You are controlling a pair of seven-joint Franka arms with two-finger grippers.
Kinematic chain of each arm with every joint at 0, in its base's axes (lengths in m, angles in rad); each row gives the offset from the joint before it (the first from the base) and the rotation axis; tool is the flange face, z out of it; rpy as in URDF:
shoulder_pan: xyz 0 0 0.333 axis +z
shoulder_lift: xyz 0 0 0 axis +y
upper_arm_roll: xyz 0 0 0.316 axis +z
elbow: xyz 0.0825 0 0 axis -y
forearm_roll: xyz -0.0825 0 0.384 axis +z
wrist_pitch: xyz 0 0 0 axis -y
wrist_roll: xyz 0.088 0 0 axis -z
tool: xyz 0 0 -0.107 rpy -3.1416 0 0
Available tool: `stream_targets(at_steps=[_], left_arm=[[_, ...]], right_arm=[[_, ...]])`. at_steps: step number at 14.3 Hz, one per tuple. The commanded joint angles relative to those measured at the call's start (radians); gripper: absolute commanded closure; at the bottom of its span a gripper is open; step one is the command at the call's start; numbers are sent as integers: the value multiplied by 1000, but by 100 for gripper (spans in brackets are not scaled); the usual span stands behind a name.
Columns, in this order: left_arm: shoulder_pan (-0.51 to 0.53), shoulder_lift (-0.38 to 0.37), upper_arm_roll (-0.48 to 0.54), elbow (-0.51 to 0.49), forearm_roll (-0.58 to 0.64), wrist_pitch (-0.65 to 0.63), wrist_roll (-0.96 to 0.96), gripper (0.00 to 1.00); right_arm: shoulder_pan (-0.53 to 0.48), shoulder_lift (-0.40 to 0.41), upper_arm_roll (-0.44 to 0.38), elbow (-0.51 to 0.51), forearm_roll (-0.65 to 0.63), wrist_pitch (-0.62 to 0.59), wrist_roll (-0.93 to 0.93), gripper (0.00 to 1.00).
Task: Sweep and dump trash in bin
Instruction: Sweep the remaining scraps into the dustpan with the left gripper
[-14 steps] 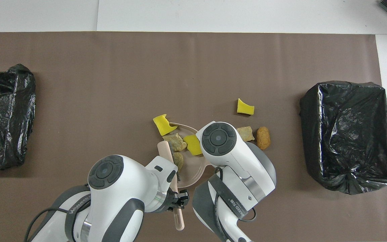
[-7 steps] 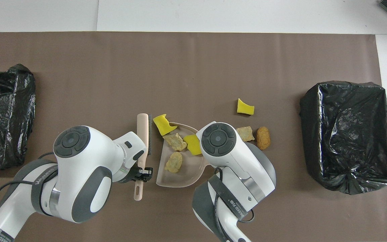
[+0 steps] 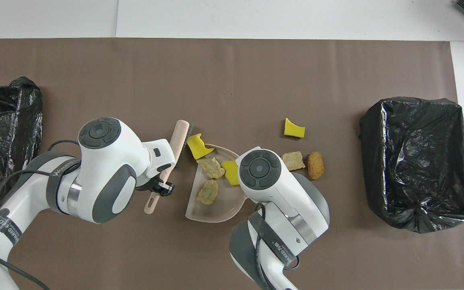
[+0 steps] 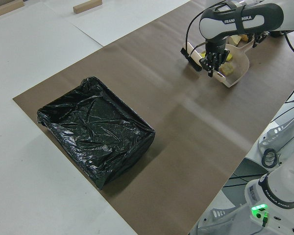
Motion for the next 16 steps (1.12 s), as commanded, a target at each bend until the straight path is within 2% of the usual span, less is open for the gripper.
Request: stream_targets(at_steps=[1,6,10,13,16], left_arm=[[-14,-19,-9,-9,25,-69,49,100],[-120,-71,-16,3,10,-251,36,100],[-125,-58,-13,105,-42,-226,-26,100],[-132,-67,-15,110,-41,-193,-156,100],[-142,-76,-41,121,-44,-204,-171,100]], right_arm=[[-2,-22,2,-24,-1,-1,38,100],[-2,-22,2,-24,1,-1,38,100],[-2,-22,2,-24,-1,-1,38,100],[-2,-22,2,-24,-1,-1,35,100],[-5,-20,2,-24,-1,1,22,100]])
